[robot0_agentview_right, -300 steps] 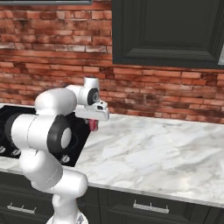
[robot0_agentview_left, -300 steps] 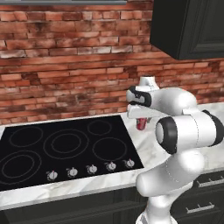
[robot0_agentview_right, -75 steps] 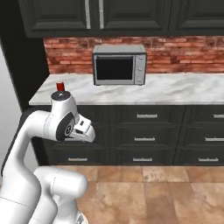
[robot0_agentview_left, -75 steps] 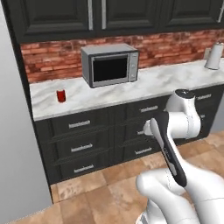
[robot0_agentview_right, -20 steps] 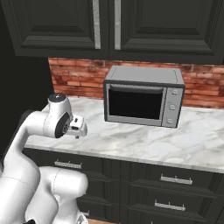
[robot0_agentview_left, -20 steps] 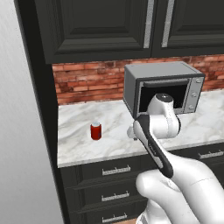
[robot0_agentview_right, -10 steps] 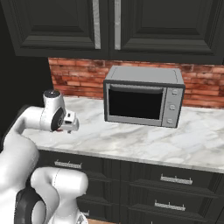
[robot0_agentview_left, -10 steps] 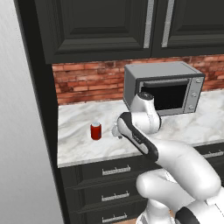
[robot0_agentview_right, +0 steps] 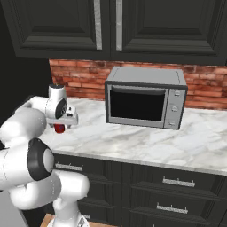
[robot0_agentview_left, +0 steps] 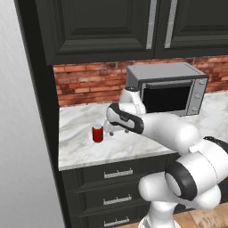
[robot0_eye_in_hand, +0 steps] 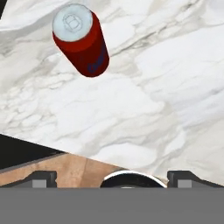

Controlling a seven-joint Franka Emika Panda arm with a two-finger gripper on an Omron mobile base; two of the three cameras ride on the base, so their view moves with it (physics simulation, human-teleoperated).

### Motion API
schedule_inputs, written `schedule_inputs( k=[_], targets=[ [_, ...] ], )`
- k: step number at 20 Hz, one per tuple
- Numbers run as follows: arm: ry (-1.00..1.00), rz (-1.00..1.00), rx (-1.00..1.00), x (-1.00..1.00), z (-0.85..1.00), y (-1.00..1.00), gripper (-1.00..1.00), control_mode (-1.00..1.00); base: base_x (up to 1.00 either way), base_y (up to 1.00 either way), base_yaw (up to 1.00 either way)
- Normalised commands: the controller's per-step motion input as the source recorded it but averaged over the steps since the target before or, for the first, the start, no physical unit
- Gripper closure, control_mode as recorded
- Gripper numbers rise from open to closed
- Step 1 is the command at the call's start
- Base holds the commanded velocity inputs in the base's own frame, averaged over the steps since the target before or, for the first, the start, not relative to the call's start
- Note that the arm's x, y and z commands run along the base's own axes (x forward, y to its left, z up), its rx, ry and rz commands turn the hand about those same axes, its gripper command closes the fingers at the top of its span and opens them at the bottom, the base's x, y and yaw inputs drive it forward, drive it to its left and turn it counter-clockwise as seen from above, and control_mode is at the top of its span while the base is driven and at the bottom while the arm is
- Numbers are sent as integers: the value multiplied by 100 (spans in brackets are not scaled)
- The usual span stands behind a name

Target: Four empty soda cans are scattered around the kitchen. Gather all the cans and cluster them next to the stove for recycling.

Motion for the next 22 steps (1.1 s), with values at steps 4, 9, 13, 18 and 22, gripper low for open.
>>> schedule_inputs(
  k=[4,9,13,18,22],
  targets=[
    [0,3,-4,9,-15,38,-100,-100,0,0,0],
    [0,3,-5,3,-16,36,-100,-100,0,0,0],
    [-2,2,-1,10,-16,16,-100,-100,0,0,0],
    [-3,0,0,22,-7,2,-100,-100,0,0,0],
    [0,1,0,8,0,11,-100,-100,0,0,0]
  ],
)
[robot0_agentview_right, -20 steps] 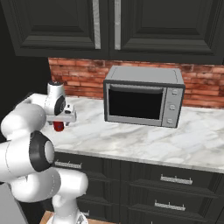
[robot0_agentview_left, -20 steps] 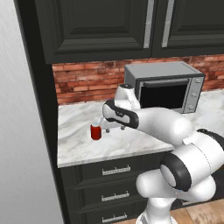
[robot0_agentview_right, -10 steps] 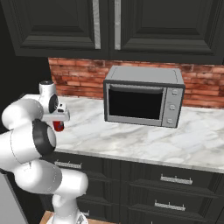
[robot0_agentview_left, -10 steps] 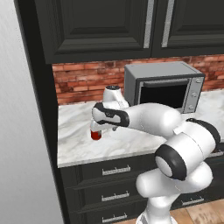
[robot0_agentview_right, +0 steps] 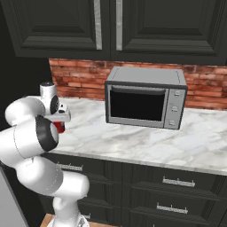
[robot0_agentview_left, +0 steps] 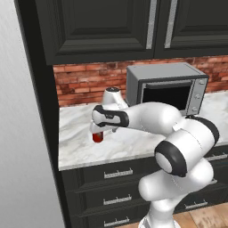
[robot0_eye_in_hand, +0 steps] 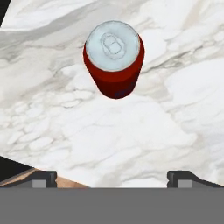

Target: Four empty soda cans are scattered around the kitchen. Gather all the cans and cluster them next to the stove for recycling.

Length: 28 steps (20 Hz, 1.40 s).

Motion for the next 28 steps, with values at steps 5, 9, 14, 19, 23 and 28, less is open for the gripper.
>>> schedule_inputs(
  k=[5,9,14,19,23,28],
  targets=[
    [0,0,0,16,0,17,-100,-100,0,0,0],
    [0,0,0,35,0,0,-100,-100,0,0,0],
    [0,0,0,27,0,0,-100,-100,0,0,0],
    [0,0,0,12,-1,3,-100,-100,0,0,0],
    [0,0,0,18,-6,4,-100,-100,0,0,0],
    [0,0,0,21,-11,7,-100,-100,0,0,0]
  ],
)
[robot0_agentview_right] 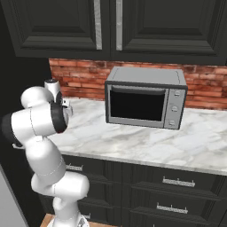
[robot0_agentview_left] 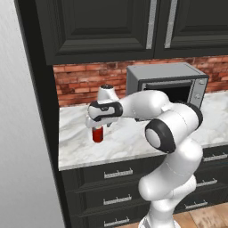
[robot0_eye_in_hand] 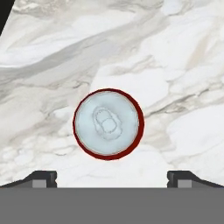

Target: Four empty soda cans are scattered around the kitchen. Gather all the cans and cluster them next to the stove for recycling.

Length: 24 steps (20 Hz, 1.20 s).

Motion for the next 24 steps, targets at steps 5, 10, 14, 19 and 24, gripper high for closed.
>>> schedule_inputs(
  k=[5,10,14,19,24],
  targets=[
    [0,0,0,17,-16,10,-100,-100,0,0,0],
    [0,0,0,13,-13,6,-100,-100,0,0,0],
    [1,0,0,11,-9,1,-100,-100,0,0,0],
    [1,0,0,15,-12,2,-100,-100,0,0,0],
    [2,0,0,7,-9,1,-100,-100,0,0,0]
  ],
)
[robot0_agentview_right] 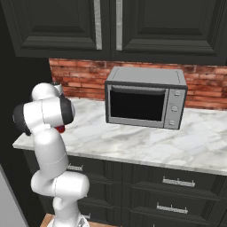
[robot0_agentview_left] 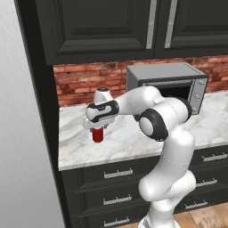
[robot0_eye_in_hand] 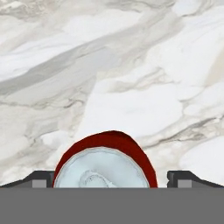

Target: Four empty soda cans are scattered around the kitchen. Gather all the cans and cluster them next to the stove for recycling.

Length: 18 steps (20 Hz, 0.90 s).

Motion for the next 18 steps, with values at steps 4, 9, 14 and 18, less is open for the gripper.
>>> schedule_inputs(
  k=[4,9,14,18],
  targets=[
    [4,0,0,0,-3,1,-100,-100,0,0,0],
    [3,0,0,0,0,0,-100,-100,0,0,0],
    [0,0,0,0,-3,0,-100,-100,0,0,0],
    [0,0,0,-9,-6,0,-100,-100,0,0,0]
  ],
)
